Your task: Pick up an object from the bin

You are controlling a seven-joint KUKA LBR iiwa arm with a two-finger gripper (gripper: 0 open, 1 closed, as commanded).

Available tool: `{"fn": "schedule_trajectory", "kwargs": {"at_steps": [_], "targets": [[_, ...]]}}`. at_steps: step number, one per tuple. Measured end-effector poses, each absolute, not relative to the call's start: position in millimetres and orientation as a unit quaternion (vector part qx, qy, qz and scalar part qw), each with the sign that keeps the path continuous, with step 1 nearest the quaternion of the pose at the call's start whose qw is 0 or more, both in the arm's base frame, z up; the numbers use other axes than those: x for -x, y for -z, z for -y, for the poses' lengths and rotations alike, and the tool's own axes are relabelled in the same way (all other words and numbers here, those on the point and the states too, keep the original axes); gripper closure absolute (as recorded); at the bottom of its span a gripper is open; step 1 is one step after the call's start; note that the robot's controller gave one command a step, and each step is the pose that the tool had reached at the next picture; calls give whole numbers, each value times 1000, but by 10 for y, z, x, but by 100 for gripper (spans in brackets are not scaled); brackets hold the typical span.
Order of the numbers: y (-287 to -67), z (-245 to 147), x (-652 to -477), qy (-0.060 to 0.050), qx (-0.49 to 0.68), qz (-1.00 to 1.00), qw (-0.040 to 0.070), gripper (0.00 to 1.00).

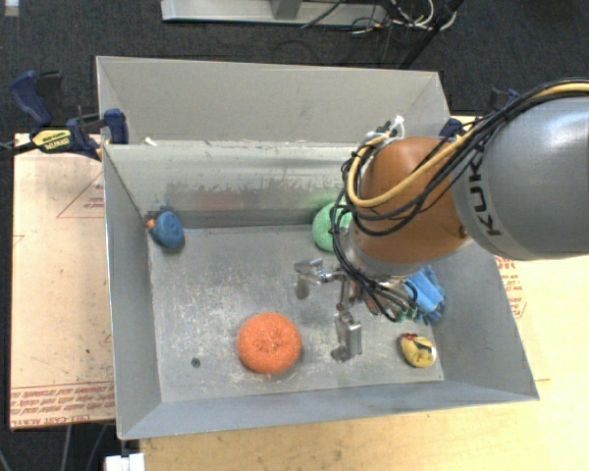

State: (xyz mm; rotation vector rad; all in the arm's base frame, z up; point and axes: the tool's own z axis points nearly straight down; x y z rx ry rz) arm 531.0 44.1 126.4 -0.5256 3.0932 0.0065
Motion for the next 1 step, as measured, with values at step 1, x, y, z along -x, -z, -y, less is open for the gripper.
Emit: {"fn": "schedule_trajectory", "kwargs": {"at_steps": [1], "targets": [[-919, -804, -5489, -3, 134, -991, 6, 0]]}}
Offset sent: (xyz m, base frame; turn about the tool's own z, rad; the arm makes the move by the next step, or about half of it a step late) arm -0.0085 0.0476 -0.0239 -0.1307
